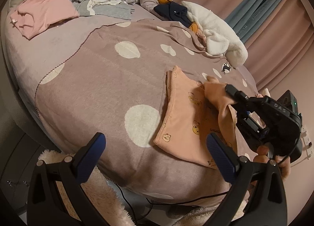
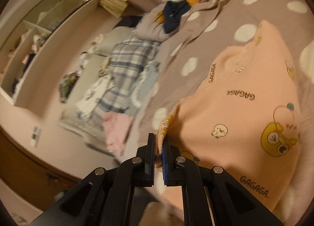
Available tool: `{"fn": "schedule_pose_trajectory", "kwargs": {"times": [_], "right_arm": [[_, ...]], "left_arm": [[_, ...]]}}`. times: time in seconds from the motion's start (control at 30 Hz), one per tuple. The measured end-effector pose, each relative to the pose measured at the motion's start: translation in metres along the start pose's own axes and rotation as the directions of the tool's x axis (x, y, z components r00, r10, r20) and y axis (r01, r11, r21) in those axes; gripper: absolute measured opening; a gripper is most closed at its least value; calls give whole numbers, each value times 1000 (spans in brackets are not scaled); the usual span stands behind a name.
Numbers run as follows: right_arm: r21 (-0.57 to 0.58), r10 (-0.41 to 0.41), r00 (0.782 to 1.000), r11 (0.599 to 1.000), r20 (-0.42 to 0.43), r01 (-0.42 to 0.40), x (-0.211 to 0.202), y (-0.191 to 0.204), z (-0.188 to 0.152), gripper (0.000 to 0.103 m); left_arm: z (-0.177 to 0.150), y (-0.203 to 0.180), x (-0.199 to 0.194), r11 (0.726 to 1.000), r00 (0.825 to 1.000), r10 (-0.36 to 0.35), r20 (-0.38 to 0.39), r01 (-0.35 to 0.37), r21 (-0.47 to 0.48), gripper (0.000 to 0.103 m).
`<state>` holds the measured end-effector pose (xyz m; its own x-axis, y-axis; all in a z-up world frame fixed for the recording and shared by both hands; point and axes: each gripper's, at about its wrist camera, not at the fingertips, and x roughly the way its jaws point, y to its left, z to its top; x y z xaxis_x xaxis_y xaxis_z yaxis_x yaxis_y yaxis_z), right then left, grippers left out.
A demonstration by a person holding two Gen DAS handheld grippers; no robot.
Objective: Fold small clothes
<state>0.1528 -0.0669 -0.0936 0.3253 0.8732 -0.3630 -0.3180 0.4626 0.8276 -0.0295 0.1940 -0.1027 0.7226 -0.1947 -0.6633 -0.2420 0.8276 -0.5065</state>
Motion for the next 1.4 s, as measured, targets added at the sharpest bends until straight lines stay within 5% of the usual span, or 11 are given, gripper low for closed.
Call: {"fn": "schedule_pose_trajectory", "kwargs": {"times": [0.1,0.3,0.47,0.63,0.77,1.0,1.1,1.17,1.4], "right_arm": [[-29,40,998,999,-49,-41,10,9,-9,9],[-159,-66,978,987,-198,34,40,20,-44,9],[-150,-35,975,989,-220,1,43,25,-45,9],[-222,-89,966,975,-244,34,48,31,-56,9],[-211,-152,925,974,-348,80,68,12,-70,11],[-260,-226,889,957,-398,127,66,13,-88,12],[-316,-289,888,932,-356,177,56,22,-83,32],[-333,-315,896,920,-314,207,47,28,-78,66],[-415,-351,903,881,-249,229,32,46,-78,72]], "left_arm": [[2,4,-1,1000,1000,0,5,0,-16,102],[4,9,-2,998,1000,-16,13,17,-55,102],[4,8,-6,999,1000,-10,21,11,-46,102],[6,9,-8,998,999,-17,29,19,-62,102],[4,6,-11,999,1000,-11,28,12,-42,102],[4,3,-16,999,999,-14,40,15,-34,102],[5,1,-17,1000,999,-11,45,13,-25,102],[4,-1,-17,1000,999,-9,42,9,-18,102],[4,-9,-18,1000,999,-20,42,20,2,102]]}}
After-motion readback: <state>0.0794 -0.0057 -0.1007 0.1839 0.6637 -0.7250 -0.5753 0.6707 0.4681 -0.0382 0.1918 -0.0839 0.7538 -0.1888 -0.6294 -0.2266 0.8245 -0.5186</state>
